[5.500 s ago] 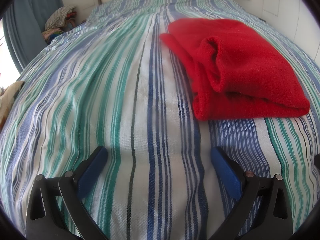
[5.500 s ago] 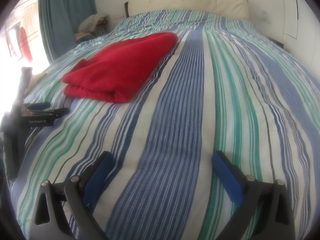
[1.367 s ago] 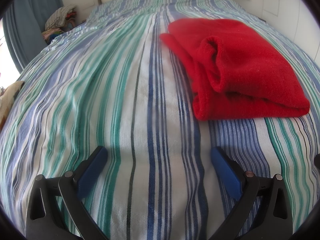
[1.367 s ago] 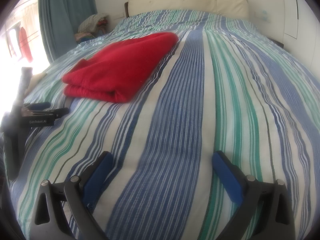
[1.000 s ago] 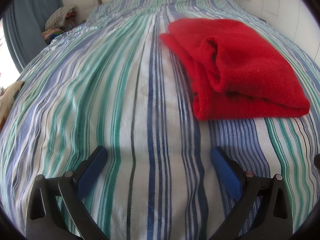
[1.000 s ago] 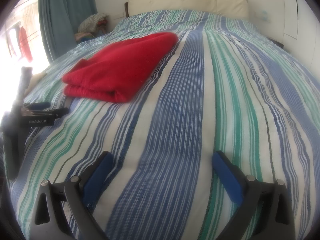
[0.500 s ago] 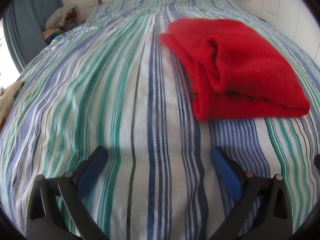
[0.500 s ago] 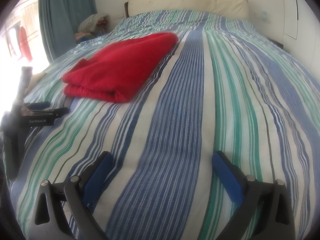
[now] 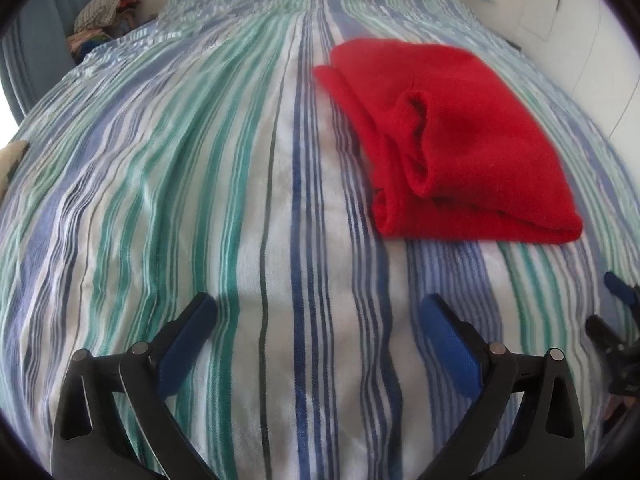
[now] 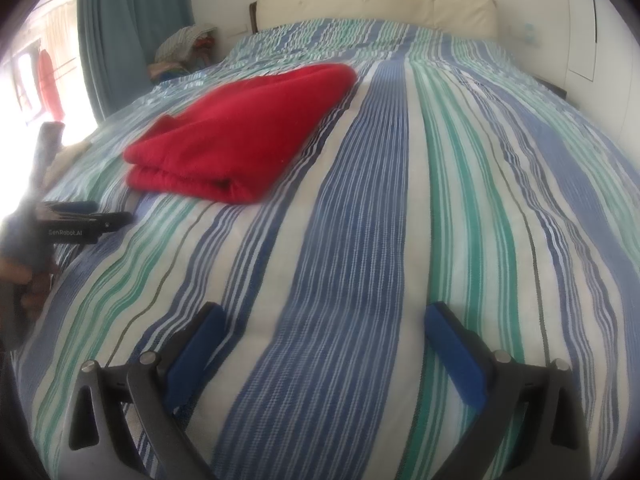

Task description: Fold small clothes

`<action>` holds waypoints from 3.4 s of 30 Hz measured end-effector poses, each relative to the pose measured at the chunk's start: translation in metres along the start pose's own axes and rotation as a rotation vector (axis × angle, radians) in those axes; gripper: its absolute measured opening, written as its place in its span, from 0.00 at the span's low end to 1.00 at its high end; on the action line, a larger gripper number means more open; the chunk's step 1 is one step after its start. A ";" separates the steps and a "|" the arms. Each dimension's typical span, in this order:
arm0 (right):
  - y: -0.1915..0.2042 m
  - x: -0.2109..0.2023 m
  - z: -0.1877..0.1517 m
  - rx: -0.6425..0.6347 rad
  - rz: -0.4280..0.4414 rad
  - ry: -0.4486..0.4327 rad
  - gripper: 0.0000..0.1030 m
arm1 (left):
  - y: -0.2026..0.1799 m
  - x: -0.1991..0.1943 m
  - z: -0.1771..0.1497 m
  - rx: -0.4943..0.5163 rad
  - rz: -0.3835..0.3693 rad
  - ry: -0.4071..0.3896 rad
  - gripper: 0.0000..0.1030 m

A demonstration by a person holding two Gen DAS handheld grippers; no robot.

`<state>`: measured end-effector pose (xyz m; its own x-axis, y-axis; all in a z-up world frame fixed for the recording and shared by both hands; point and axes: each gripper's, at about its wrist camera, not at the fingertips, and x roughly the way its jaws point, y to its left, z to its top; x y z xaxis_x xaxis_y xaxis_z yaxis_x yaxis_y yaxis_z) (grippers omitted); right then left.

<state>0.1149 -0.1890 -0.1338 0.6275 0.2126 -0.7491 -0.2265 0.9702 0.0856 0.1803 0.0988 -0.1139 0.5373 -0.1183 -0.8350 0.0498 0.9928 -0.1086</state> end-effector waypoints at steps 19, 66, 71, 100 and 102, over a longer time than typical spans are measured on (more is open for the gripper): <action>-0.041 0.033 0.152 0.310 0.373 -0.029 0.99 | -0.006 0.080 0.119 -0.191 -0.258 0.130 0.59; 0.052 -0.153 0.032 -0.063 -0.079 -0.017 1.00 | -0.060 -0.152 -0.069 0.056 0.213 -0.149 0.99; 0.069 -0.166 0.004 -0.018 -0.066 0.022 1.00 | -0.064 -0.162 -0.105 0.138 0.280 -0.099 0.99; 0.089 -0.196 -0.009 0.005 -0.134 0.044 0.99 | -0.077 -0.180 -0.104 0.087 0.245 -0.103 0.99; 0.089 -0.196 -0.009 0.008 -0.133 0.046 0.99 | -0.076 -0.181 -0.103 0.081 0.246 -0.106 0.99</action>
<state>-0.0347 -0.1450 0.0146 0.6168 0.0769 -0.7833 -0.1377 0.9904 -0.0112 -0.0074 0.0424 -0.0104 0.6263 0.1244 -0.7696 -0.0283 0.9902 0.1371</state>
